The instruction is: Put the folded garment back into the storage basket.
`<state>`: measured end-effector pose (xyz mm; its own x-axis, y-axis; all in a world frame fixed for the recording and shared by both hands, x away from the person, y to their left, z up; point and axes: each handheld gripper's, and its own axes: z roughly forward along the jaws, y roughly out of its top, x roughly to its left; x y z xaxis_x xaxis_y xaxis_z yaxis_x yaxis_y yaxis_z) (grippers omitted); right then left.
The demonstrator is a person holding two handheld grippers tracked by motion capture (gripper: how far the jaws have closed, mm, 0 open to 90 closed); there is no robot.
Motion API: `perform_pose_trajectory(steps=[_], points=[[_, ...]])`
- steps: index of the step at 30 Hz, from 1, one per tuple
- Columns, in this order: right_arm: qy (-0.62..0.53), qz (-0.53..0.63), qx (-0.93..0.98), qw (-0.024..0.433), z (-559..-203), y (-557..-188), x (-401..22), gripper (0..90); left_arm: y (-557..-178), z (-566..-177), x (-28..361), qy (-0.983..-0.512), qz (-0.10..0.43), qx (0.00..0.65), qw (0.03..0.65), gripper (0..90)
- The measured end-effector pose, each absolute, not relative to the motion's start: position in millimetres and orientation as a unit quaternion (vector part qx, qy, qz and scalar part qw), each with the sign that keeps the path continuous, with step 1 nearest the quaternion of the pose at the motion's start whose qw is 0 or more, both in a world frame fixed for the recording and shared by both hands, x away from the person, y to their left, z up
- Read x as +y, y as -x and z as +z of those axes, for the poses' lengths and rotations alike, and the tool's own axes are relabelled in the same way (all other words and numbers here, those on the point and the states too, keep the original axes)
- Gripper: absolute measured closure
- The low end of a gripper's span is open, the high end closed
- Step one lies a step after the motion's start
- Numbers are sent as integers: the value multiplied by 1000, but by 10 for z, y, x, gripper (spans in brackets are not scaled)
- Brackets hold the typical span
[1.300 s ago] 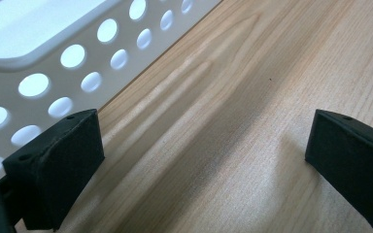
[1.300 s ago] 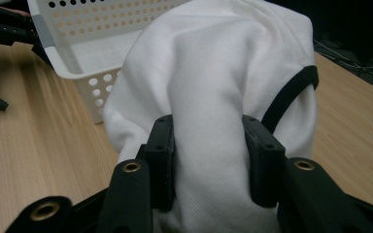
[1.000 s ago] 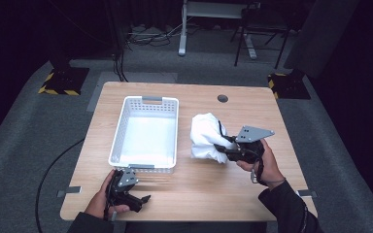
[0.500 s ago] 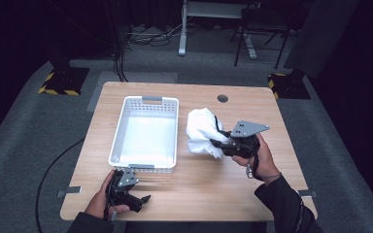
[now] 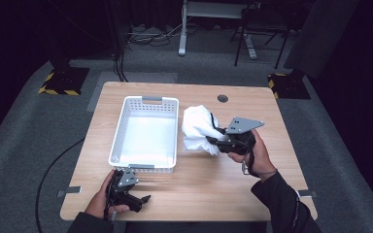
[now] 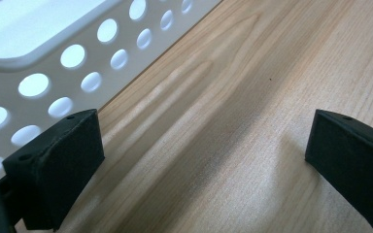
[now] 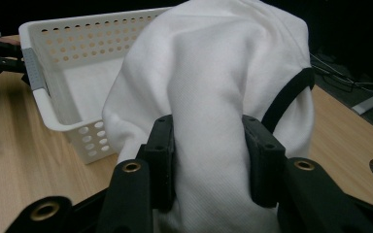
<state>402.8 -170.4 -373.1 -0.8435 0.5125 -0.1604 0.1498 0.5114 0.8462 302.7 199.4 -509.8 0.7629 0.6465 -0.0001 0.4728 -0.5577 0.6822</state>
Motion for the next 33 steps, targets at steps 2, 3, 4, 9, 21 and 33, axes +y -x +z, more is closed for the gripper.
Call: perform_pose_trajectory(steps=[2, 3, 4, 9, 21, 33], points=[[-194, 453, 847, 199, -3726, -4037, -1678, 617, -3027, -5097, 1995, -874, 126, 320, 344, 3], [-194, 452, 848, 199, -3724, -4041, -1664, 618, -3027, -5097, 1994, -873, 126, 320, 344, 3], [-193, 452, 848, 200, -3721, -4046, -1650, 617, -3028, -5097, 1995, -874, 126, 320, 344, 3], [-191, 450, 849, 201, -3711, -4067, -1584, 617, -3027, -5097, 1994, -873, 126, 320, 344, 3], [-191, 447, 850, 201, -3687, -4118, -1484, 618, -3027, -5097, 1994, -873, 126, 320, 344, 3], [-186, 443, 855, 196, -3676, -4164, -1281, 617, -3028, -5098, 1994, -874, 126, 320, 344, 3]])
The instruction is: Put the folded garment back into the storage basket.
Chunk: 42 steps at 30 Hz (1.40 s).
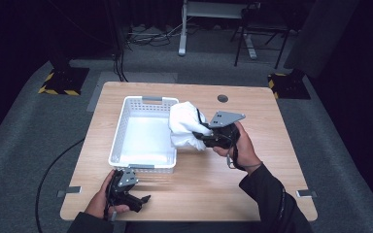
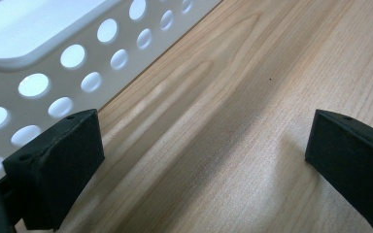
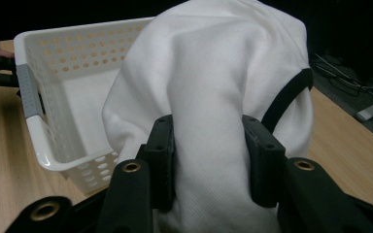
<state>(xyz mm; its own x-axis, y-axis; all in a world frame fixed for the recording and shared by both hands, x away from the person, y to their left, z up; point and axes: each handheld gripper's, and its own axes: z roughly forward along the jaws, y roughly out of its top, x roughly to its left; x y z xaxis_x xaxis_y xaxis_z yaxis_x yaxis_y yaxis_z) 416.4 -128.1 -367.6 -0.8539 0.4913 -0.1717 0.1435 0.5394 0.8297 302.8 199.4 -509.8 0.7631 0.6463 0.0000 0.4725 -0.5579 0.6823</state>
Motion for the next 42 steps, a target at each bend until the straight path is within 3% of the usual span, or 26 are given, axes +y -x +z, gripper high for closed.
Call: perform_pose_trajectory(steps=[42], points=[[-175, 430, 868, 175, -3763, -4261, -678, 616, -3027, -5097, 1995, -874, 126, 320, 344, 3]])
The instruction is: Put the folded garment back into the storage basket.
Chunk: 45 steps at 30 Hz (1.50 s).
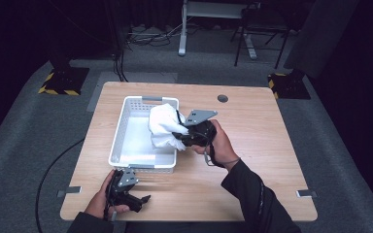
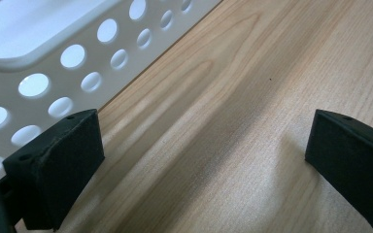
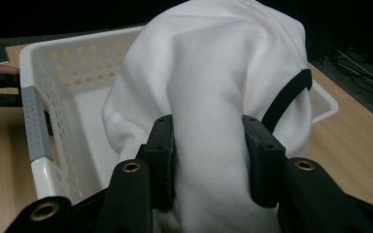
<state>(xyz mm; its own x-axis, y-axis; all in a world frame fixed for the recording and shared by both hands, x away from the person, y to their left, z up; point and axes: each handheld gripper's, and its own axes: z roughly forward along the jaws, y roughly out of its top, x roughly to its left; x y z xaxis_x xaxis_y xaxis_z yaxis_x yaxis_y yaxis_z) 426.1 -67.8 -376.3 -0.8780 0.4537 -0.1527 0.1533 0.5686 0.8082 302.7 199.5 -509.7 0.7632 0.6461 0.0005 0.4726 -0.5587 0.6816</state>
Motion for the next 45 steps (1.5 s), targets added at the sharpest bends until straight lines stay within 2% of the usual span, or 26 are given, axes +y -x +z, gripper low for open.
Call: perform_pose_trajectory(steps=[45], points=[[-200, 378, 893, 138, -4159, -4334, -139, 611, -3022, -5097, 1997, -874, 125, 321, 344, 5]])
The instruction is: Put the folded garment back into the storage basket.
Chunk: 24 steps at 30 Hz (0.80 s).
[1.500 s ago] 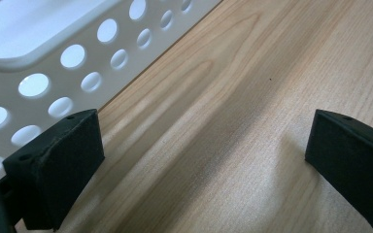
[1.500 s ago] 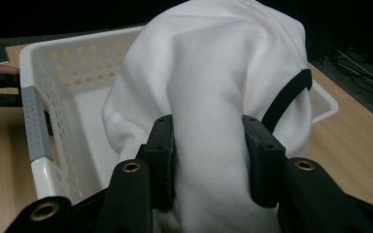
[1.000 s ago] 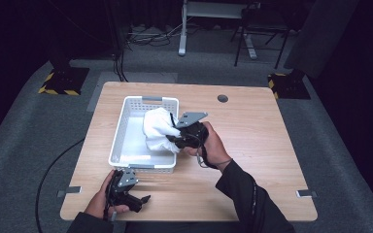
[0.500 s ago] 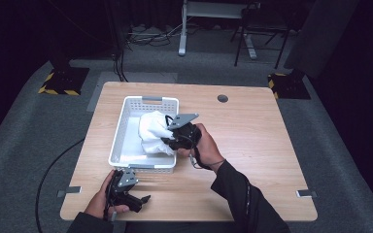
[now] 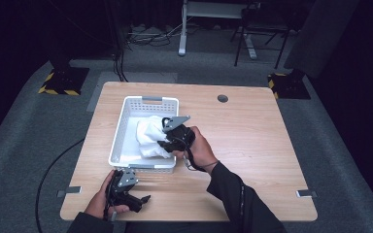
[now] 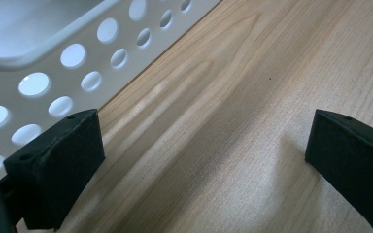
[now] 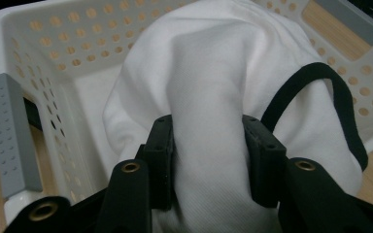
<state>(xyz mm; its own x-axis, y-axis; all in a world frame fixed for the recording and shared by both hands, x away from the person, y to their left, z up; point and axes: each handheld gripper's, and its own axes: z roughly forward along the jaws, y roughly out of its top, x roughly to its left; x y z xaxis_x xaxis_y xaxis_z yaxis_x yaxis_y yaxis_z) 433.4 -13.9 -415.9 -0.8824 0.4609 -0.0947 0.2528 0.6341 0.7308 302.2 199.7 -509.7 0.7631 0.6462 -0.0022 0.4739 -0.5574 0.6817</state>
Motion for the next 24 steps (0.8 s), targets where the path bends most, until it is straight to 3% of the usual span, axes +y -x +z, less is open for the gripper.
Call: perform_pose_trajectory(steps=[24], points=[[-219, 346, 903, 130, -4354, -4376, 37, 608, -3020, -5098, 1997, -873, 127, 320, 344, 5]])
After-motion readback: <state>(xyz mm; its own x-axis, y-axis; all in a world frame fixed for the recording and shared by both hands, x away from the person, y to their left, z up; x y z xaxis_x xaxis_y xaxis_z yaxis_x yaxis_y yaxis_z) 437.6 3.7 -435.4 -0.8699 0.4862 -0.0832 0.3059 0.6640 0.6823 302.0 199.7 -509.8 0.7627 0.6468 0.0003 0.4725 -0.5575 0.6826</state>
